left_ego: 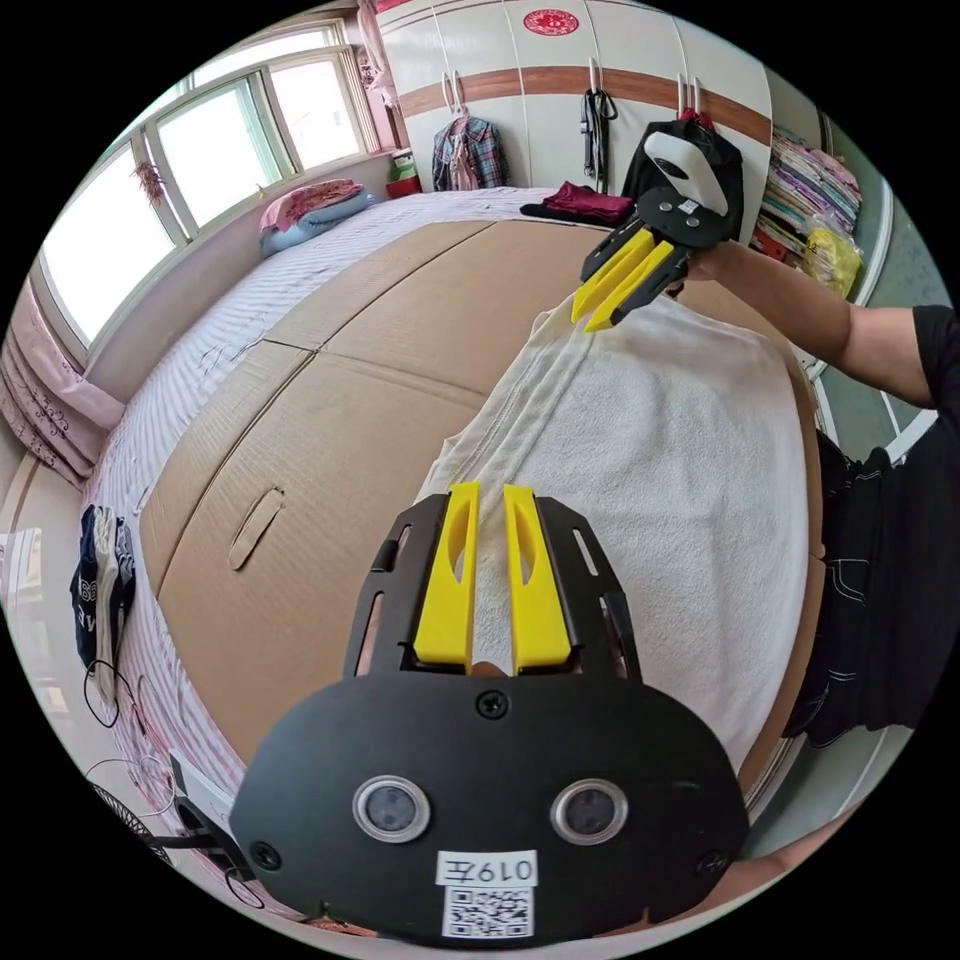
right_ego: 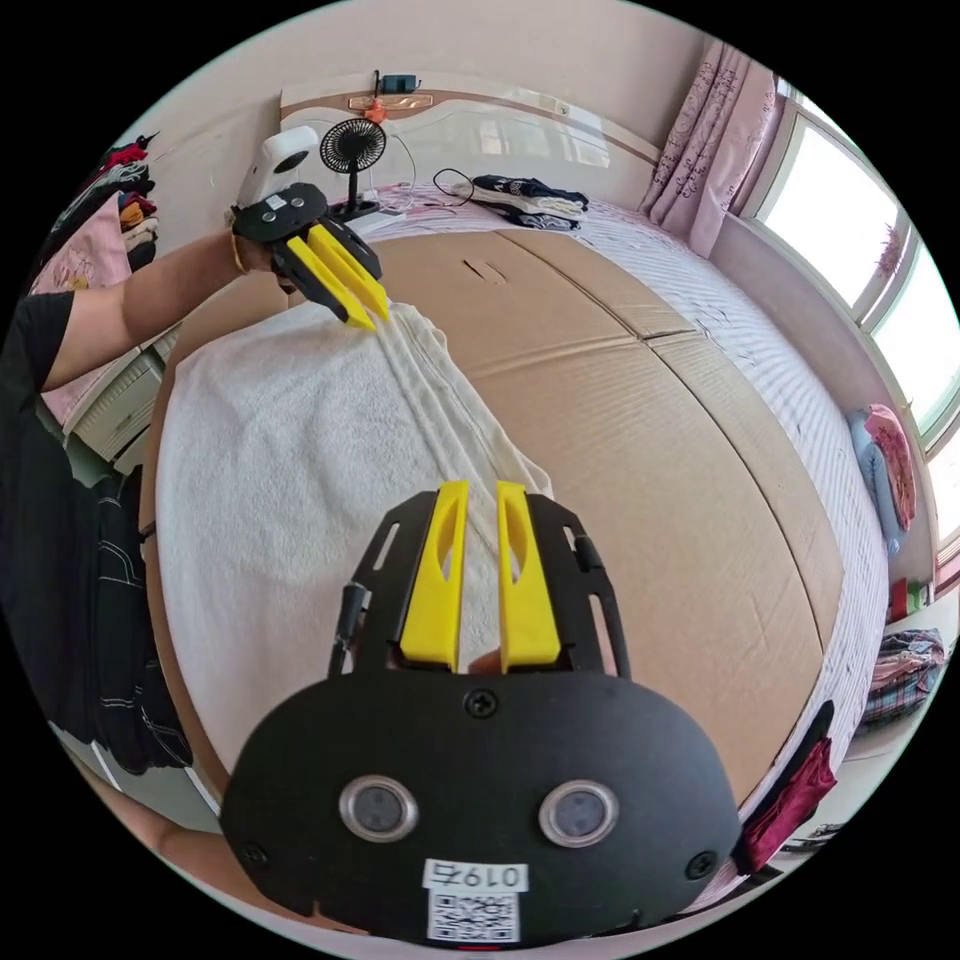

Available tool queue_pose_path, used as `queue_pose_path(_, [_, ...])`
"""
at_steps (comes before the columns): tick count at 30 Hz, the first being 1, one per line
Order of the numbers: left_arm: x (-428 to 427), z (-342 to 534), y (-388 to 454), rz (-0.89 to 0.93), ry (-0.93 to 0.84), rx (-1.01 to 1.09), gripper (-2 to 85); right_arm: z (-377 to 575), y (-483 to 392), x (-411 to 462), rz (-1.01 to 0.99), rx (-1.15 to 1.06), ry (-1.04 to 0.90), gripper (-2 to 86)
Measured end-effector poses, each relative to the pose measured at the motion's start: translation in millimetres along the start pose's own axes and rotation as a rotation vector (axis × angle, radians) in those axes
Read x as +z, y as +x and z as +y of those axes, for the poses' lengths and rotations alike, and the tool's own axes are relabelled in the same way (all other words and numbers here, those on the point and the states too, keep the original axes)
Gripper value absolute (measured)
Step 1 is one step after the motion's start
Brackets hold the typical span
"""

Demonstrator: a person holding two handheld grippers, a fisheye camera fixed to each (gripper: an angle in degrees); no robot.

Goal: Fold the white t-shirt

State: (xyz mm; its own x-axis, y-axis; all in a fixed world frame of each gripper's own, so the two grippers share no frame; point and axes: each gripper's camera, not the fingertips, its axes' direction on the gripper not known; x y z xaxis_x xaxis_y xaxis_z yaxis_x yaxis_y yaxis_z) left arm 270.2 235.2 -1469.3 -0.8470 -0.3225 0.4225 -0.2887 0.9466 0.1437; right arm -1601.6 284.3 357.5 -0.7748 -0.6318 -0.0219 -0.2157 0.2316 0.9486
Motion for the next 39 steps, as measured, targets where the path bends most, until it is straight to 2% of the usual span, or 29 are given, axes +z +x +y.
queue_pose_path(6, [10.0,-2.2,-5.6,0.007,-0.029,-0.011,0.7,10.0,26.1,-4.7,-0.044,-0.018,-0.076,6.0])
queue_pose_path(13, [6.0,4.7,-4.9,-0.017,-0.025,-0.02,0.9,34.6,42.2,-31.8,-0.001,-0.017,-0.018,-0.3])
queue_pose_path(21, [-8.3,14.4,-10.3,-0.051,0.047,-0.077,0.9,54.6,56.3,-51.3,0.043,-0.013,0.013,-0.7])
queue_pose_path(27, [-2.8,19.0,-12.5,0.0,0.01,-0.043,2.1,69.7,61.9,-45.6,0.065,-0.022,-0.019,-0.8])
queue_pose_path(39, [-6.4,20.0,-14.1,-0.068,-0.015,-0.031,2.1,102.4,82.3,-47.3,0.06,-0.007,-0.009,-0.8])
